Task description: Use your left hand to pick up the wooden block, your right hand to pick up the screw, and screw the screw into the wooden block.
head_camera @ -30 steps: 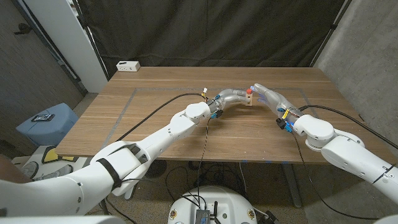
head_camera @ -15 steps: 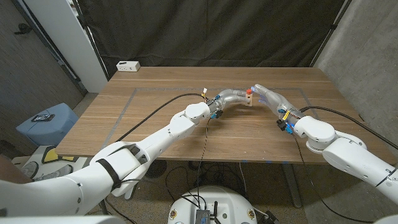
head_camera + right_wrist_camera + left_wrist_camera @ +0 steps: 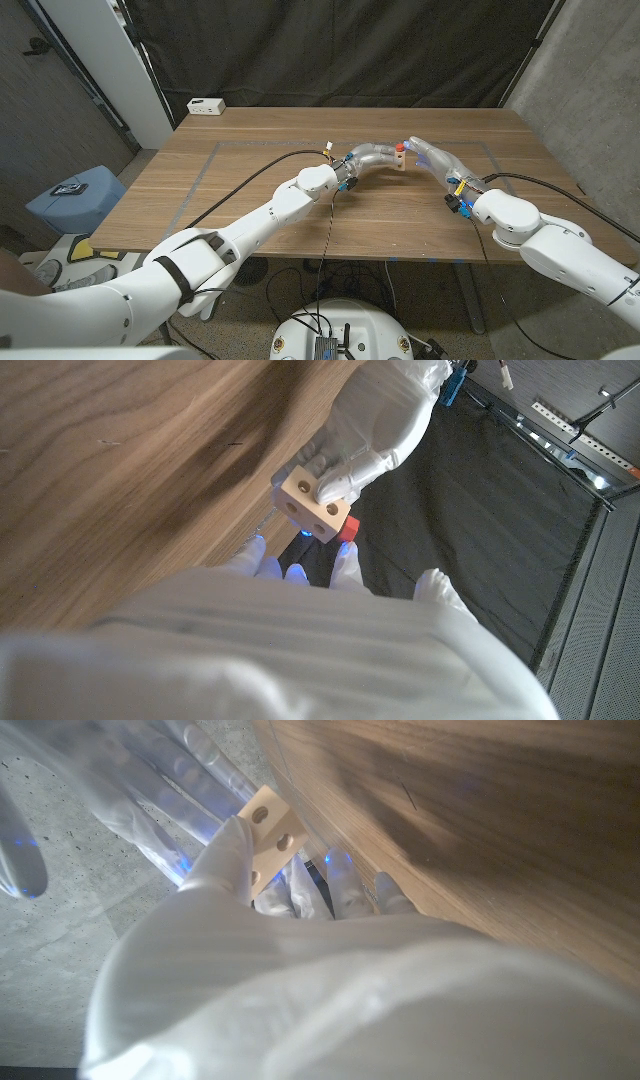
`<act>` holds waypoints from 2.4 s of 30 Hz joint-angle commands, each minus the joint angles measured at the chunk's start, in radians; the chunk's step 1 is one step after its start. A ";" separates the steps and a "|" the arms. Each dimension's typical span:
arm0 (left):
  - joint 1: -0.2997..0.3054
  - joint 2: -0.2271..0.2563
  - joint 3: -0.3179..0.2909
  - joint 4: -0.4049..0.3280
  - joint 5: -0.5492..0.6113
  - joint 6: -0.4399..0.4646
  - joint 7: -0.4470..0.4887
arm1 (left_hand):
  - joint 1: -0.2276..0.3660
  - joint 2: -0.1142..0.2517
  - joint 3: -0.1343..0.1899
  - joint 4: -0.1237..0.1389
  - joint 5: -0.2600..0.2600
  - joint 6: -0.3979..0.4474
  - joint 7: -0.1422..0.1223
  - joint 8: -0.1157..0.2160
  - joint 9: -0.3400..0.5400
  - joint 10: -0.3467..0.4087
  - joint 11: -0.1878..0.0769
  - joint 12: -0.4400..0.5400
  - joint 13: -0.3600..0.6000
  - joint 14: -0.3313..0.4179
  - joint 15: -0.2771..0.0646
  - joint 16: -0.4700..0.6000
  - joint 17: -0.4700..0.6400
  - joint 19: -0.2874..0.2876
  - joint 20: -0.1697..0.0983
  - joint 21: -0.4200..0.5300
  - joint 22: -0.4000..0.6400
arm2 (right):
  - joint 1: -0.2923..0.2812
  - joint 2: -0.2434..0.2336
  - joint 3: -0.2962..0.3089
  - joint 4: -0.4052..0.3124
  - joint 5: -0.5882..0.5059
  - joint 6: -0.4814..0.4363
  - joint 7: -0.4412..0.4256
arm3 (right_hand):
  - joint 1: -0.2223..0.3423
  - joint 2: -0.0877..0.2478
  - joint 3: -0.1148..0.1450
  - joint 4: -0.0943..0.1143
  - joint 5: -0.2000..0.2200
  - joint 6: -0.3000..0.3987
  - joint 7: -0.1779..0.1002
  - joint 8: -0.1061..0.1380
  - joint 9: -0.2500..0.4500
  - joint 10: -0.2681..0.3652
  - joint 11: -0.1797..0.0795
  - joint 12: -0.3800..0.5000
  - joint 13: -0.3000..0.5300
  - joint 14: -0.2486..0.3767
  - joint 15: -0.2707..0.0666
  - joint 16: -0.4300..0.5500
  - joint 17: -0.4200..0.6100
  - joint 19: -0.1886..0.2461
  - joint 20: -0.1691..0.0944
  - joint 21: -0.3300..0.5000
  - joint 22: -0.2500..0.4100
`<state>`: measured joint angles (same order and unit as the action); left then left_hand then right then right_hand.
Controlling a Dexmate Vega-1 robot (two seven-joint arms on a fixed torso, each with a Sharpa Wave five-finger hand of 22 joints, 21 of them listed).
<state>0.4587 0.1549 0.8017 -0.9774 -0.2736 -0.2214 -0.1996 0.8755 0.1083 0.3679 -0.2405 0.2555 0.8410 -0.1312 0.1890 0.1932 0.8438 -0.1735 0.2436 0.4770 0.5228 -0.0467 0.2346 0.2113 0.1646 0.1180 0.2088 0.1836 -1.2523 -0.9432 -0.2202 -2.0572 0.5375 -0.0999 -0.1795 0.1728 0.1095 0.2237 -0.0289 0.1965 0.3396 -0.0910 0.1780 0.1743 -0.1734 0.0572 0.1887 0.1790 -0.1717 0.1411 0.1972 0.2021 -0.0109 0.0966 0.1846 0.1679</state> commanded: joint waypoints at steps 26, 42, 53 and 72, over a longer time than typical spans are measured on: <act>0.012 0.015 -0.002 -0.029 0.000 0.006 0.001 | -0.011 0.022 0.085 0.080 0.006 0.038 0.030 0.009 0.002 0.006 0.003 0.014 0.023 0.007 -0.026 0.007 0.004 0.006 -0.001 0.002 0.001 | -0.016 0.010 -0.013 -0.034 -0.007 0.007 0.011 | -0.007 0.002 0.010 -0.003 0.006 0.017 -0.003 0.009 0.004 -0.018 0.010 0.005 0.003 -0.068 0.003 0.006 0.002 -0.007 -0.001 0.005 0.002; 0.015 0.016 -0.002 -0.033 0.000 0.004 0.003 | -0.011 0.021 0.084 0.080 0.006 0.038 0.029 0.010 0.002 0.008 0.002 0.015 0.022 0.006 -0.026 0.007 0.005 0.007 -0.002 0.002 0.001 | -0.030 0.001 0.002 -0.046 -0.008 0.003 -0.001 | -0.007 0.002 0.012 -0.004 0.006 0.020 -0.002 0.009 0.004 -0.016 0.010 0.005 0.004 -0.067 0.003 0.006 0.002 -0.006 -0.004 0.005 0.002; 0.017 0.020 -0.001 -0.041 0.005 0.005 0.007 | -0.009 0.021 0.084 0.079 0.006 0.040 0.028 0.010 0.002 0.007 0.001 0.014 0.022 0.006 -0.026 0.007 0.005 0.007 -0.003 0.003 0.001 | -0.059 -0.008 0.041 -0.048 -0.001 0.015 -0.006 | -0.008 0.001 0.013 -0.004 0.006 0.024 -0.001 0.010 0.004 -0.015 0.010 0.005 0.004 -0.067 0.004 0.006 0.002 -0.006 -0.005 0.005 0.002; 0.023 0.032 -0.002 -0.068 0.010 0.014 0.014 | -0.010 0.022 0.084 0.081 0.006 0.037 0.029 0.009 0.002 0.006 0.002 0.014 0.022 0.005 -0.027 0.006 0.005 0.007 -0.001 0.002 0.001 | -0.060 -0.005 0.072 -0.021 -0.005 0.018 -0.001 | -0.010 0.000 0.014 -0.005 0.006 0.021 0.003 0.008 0.004 -0.014 0.010 0.005 0.004 -0.067 0.004 0.006 0.002 -0.006 -0.003 0.005 0.002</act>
<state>0.4766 0.1794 0.7999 -1.0300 -0.2662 -0.2141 -0.1903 0.8722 0.1071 0.3690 -0.2417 0.2544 0.8409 -0.1311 0.1889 0.1926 0.8439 -0.1733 0.2436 0.4770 0.5228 -0.0467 0.2346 0.2113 0.1646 0.1180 0.2088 0.1836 -1.3165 -0.9503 -0.1610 -2.0988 0.5356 -0.0851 -0.1876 0.1728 0.1095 0.2279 -0.0330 0.1965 0.3610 -0.0913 0.1851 0.1767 -0.1679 0.0626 0.1887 0.1790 -0.1717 0.1411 0.1972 0.2021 -0.0162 0.0913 0.1846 0.1679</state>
